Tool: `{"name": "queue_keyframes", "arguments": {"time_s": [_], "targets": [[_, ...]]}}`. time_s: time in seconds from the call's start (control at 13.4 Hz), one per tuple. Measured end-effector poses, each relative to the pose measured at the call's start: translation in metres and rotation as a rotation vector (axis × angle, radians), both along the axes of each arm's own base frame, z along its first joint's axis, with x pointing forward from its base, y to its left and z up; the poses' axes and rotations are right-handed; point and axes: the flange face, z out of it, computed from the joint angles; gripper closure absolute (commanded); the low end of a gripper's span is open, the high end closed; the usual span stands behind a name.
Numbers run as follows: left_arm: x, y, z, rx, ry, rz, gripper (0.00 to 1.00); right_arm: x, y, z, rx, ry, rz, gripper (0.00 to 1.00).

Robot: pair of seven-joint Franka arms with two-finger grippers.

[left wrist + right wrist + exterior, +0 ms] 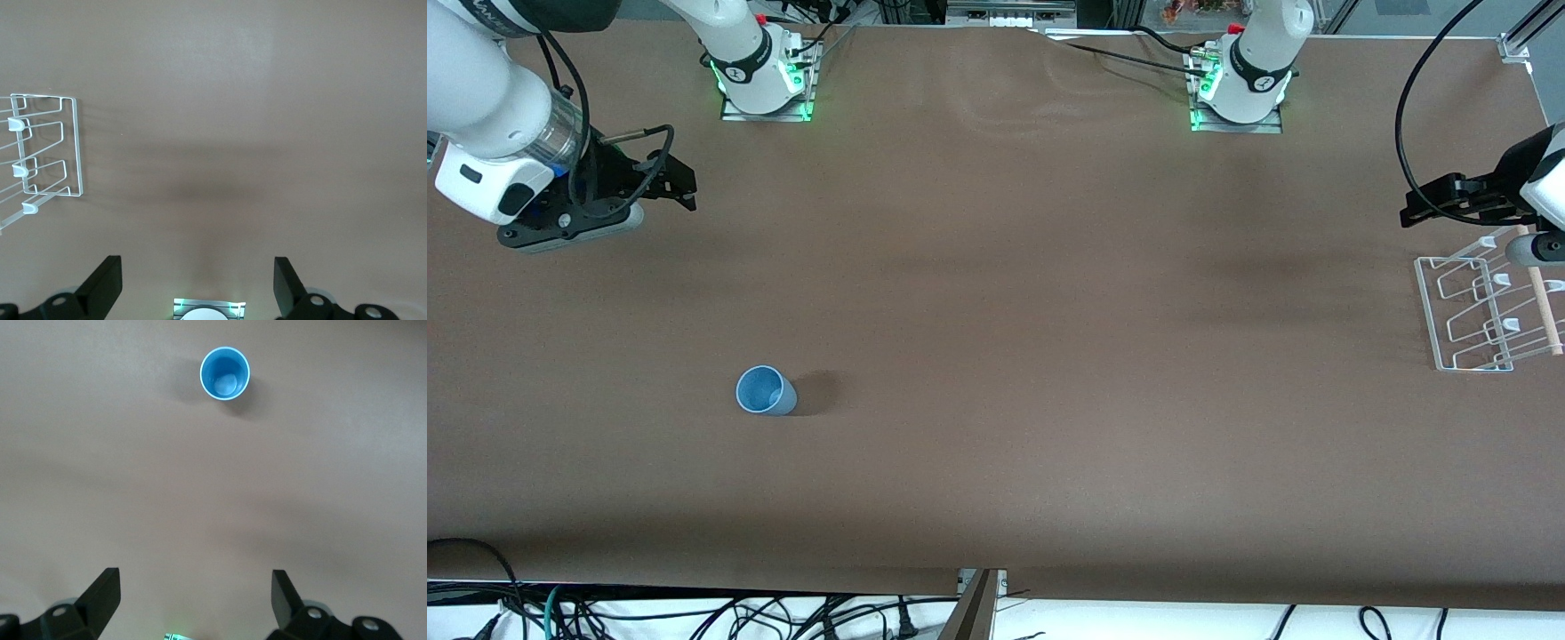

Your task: Transfer cup to left arm and place on rack

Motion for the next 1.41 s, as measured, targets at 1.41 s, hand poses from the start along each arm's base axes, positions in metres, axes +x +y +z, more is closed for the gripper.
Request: {"name": "queue_keyframes", "arguments": {"time_s": [1.41], "targets": [[0.0, 0.0, 0.0, 0.0, 0.0, 0.0, 0.0, 0.018, 0.005, -0.029, -0.005, 0.014, 0.004, 0.0]]}}
